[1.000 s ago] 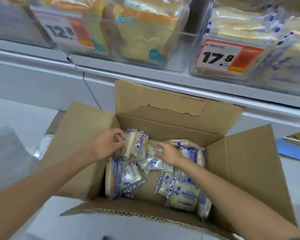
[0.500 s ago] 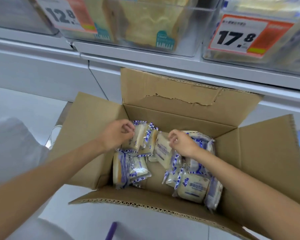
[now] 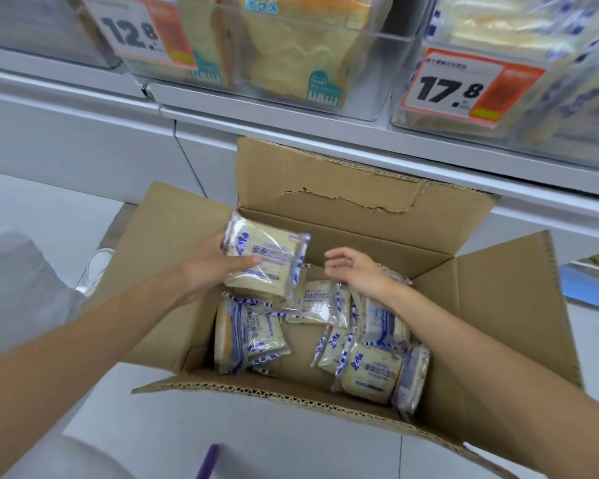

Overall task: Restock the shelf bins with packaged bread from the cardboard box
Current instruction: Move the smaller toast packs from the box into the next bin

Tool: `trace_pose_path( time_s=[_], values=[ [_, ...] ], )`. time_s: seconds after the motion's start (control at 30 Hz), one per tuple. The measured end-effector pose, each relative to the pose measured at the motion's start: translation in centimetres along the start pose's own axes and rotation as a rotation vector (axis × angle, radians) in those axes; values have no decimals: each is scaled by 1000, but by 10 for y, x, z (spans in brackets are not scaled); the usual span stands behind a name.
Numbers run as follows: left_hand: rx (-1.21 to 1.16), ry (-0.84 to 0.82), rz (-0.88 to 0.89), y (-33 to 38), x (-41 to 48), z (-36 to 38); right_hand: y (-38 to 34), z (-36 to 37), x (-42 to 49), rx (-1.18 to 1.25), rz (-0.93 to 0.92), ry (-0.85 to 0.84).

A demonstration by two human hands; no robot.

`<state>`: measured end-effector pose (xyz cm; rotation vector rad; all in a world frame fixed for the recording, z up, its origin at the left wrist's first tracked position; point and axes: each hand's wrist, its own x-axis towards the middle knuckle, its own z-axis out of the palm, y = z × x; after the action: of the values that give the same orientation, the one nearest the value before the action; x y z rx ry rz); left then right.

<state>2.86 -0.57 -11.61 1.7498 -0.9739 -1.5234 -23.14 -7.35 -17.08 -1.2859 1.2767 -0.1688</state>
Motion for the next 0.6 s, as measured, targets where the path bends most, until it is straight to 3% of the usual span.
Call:
trace_pose_path(
  time_s=[0.1, 0.27, 0.6],
  values=[
    [-19, -4, 10, -2, -2, -14, 26, 23, 19, -82, 130, -74],
    [35, -2, 5, -15, -1, -23, 51, 67, 51, 46, 252, -109],
    [102, -8, -11, -22, -2, -19, 70, 79, 58, 224, 301, -16]
  ],
)
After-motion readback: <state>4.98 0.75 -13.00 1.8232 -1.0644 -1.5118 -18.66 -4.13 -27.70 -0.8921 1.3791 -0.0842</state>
